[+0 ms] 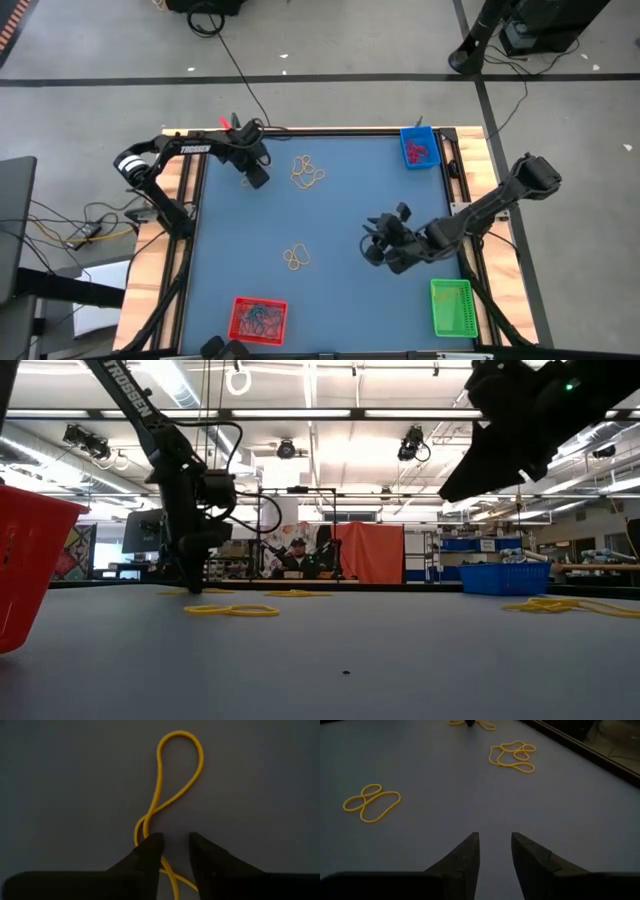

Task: Sort rubber bands into baskets
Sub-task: Put the yellow rubber band into the green bin

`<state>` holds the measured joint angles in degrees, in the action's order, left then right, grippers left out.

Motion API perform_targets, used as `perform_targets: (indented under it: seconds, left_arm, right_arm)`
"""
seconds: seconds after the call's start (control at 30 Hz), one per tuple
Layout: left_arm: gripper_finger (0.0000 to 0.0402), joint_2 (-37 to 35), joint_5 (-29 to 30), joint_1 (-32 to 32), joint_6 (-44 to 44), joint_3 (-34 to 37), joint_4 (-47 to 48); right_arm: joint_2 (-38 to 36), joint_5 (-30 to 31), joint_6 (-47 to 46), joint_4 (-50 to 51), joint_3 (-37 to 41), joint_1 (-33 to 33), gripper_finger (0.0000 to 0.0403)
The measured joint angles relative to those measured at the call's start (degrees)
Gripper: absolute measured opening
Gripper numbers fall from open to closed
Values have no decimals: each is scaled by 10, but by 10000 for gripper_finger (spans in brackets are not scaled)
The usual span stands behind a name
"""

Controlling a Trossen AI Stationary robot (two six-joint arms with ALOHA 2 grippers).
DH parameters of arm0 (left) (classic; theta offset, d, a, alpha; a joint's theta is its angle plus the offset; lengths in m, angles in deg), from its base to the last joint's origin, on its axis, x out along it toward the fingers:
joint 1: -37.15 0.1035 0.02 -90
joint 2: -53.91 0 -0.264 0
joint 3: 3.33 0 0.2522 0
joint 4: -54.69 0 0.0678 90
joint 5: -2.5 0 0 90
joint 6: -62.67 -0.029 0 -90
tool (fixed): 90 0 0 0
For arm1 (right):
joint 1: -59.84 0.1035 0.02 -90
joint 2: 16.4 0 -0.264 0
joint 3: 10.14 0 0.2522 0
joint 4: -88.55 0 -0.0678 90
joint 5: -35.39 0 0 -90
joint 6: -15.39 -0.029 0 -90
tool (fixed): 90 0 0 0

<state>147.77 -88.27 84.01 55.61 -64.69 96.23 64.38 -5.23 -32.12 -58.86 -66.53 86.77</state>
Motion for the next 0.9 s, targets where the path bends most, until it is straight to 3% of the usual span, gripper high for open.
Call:
perform_targets:
  seconds: [0.17, 0.3, 0.5, 0.77, 0.9]
  left_arm:
    - [57, -16, 23, 0, 8, 2, -5]
    - [49, -25, 60, 1, -6, 2, -21]
    - [69, -22, 68, 2, -17, 2, -28]
    - [128, -22, 46, 12, -20, 14, -49]
    - [133, -23, 40, 25, -18, 28, -68]
  right_arm:
    - [2, -17, 13, -13, 0, -11, 124]
    - [2, -17, 17, -12, 0, -13, 124]
    - [2, -29, 17, -12, 0, -13, 124]
    - [2, -31, 21, -12, 0, -13, 122]
    - [2, -31, 21, -12, 0, -13, 121]
